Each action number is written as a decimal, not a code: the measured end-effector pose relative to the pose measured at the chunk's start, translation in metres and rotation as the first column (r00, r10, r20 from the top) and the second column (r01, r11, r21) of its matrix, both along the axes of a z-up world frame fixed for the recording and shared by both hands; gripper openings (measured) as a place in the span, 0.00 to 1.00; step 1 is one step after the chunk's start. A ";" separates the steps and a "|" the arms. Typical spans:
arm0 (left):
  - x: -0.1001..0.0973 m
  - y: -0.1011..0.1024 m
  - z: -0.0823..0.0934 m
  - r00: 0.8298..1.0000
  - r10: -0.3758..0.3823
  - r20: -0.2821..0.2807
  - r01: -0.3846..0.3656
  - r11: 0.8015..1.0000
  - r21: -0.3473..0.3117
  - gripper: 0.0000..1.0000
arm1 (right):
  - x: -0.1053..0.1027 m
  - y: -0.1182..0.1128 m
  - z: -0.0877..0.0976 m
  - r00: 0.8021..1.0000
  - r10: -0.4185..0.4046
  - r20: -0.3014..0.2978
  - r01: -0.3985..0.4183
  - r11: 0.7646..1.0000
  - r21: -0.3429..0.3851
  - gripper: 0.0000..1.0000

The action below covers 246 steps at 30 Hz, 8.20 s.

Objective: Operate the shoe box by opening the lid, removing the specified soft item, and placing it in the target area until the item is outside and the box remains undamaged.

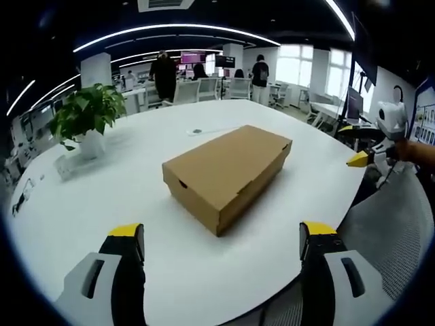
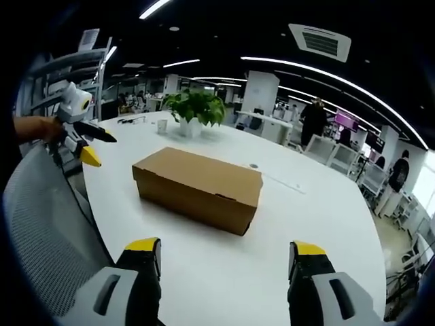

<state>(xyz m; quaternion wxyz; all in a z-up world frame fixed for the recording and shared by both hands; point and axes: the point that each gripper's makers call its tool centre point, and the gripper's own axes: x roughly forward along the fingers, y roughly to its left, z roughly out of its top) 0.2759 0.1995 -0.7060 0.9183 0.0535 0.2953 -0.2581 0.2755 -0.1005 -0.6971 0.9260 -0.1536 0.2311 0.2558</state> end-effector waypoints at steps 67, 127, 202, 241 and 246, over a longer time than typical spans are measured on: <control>0.049 -0.016 -0.026 0.993 0.066 -0.094 -0.066 0.998 0.011 0.84 | 0.106 0.026 -0.054 0.974 0.177 -0.141 -0.177 0.984 0.012 0.68; 0.081 -0.042 -0.057 0.993 0.080 -0.087 -0.082 0.996 -0.017 0.65 | 0.134 0.046 -0.071 0.946 0.249 -0.207 -0.249 0.968 0.028 0.49; 0.061 0.060 -0.064 0.967 -0.209 -0.146 0.227 0.967 0.116 0.63 | 0.047 0.132 -0.068 0.965 0.184 -0.188 -0.170 0.982 0.085 0.35; 0.040 0.125 -0.059 0.967 -0.201 -0.156 0.221 0.967 0.126 0.64 | 0.029 0.204 -0.066 0.955 0.244 -0.169 -0.224 0.966 0.128 0.34; 0.040 0.126 -0.059 0.967 -0.202 -0.154 0.222 0.967 0.124 0.64 | 0.030 0.203 -0.066 0.957 0.236 -0.167 -0.217 0.968 0.129 0.34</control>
